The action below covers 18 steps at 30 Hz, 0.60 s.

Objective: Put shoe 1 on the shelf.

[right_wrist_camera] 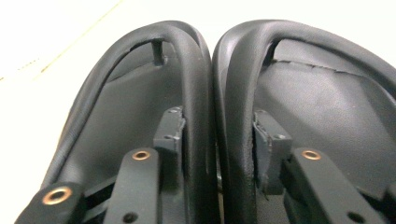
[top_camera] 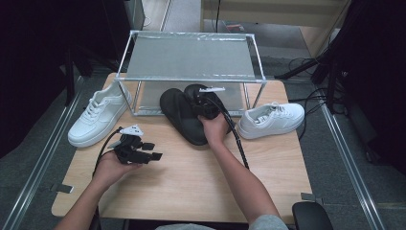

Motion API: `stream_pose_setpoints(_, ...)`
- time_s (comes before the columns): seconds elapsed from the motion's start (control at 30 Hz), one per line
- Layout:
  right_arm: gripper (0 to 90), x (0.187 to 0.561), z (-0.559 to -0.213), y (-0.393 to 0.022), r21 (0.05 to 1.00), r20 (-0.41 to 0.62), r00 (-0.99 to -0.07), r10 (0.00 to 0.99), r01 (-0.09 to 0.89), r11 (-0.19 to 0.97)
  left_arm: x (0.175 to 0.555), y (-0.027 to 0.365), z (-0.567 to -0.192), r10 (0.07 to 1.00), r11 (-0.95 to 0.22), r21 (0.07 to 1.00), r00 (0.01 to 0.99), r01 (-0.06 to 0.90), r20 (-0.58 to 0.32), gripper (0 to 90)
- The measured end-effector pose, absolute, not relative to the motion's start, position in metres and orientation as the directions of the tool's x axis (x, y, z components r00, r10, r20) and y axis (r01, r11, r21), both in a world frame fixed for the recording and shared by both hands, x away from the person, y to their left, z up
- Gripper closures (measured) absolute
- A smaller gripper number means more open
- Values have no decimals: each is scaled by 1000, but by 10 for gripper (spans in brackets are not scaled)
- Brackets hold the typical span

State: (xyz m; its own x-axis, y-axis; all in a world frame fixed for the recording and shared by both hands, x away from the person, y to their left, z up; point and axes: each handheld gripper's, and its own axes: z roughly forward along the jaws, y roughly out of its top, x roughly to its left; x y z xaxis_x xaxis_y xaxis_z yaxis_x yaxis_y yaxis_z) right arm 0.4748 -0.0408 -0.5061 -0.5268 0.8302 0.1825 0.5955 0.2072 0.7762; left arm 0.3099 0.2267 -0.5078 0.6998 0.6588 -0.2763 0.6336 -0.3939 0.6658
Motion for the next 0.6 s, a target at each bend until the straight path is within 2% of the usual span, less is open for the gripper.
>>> stream_pose_setpoints(0.13, 545, 472, -500, -42, 789, 164, -536, 828, 575, 216, 310, 227, -506, 663, -392, 667, 697, 633, -273, 417)
stream_pose_setpoints(0.23, 542, 468, -495, -46, 792, 164, -546, 822, 570, 221, 311, 228, -504, 662, -386, 668, 695, 636, -279, 461)
stream_pose_setpoints(0.27, 542, 466, -493, -48, 794, 165, -550, 819, 567, 220, 311, 228, -502, 663, -383, 664, 692, 642, -287, 512)
stream_pose_setpoints(0.37, 545, 457, -489, -54, 805, 163, -563, 810, 551, 221, 309, 228, -490, 631, -367, 682, 708, 633, -318, 789)
stream_pose_setpoints(0.4, 552, 453, -488, -56, 812, 164, -569, 806, 541, 217, 308, 227, -484, 624, -362, 702, 719, 613, -306, 830)
stream_pose_setpoints(0.47, 556, 445, -486, -59, 811, 157, -581, 798, 537, 231, 307, 224, -474, 611, -360, 729, 737, 583, -288, 879)
stream_pose_setpoints(0.6, 576, 431, -482, -65, 814, 152, -614, 774, 522, 254, 316, 219, -463, 609, -364, 734, 743, 574, -278, 890)
